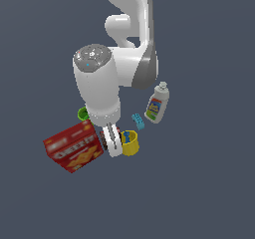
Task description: Pick up a designated object from a clutter of objects.
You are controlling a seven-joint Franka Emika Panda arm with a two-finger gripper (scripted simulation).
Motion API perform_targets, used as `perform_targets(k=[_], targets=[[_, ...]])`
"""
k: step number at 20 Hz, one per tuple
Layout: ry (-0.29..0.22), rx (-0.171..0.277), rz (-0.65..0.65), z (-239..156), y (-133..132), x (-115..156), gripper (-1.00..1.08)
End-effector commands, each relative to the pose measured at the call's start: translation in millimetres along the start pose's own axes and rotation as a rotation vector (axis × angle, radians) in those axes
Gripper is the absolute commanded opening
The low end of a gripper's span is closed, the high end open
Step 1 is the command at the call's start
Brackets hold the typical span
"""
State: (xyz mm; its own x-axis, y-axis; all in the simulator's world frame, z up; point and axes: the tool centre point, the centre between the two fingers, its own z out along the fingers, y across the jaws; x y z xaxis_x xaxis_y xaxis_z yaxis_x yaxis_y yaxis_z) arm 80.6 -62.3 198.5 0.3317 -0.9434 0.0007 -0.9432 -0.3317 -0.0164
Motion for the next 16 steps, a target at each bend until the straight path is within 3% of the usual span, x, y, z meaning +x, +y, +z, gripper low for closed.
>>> perform_targets(k=[1, 16], targets=[[-0.001, -0.001, 0.000, -22, 19, 13, -1.00], [-0.003, -0.011, 0.002, -155, 127, 95, -1.00]])
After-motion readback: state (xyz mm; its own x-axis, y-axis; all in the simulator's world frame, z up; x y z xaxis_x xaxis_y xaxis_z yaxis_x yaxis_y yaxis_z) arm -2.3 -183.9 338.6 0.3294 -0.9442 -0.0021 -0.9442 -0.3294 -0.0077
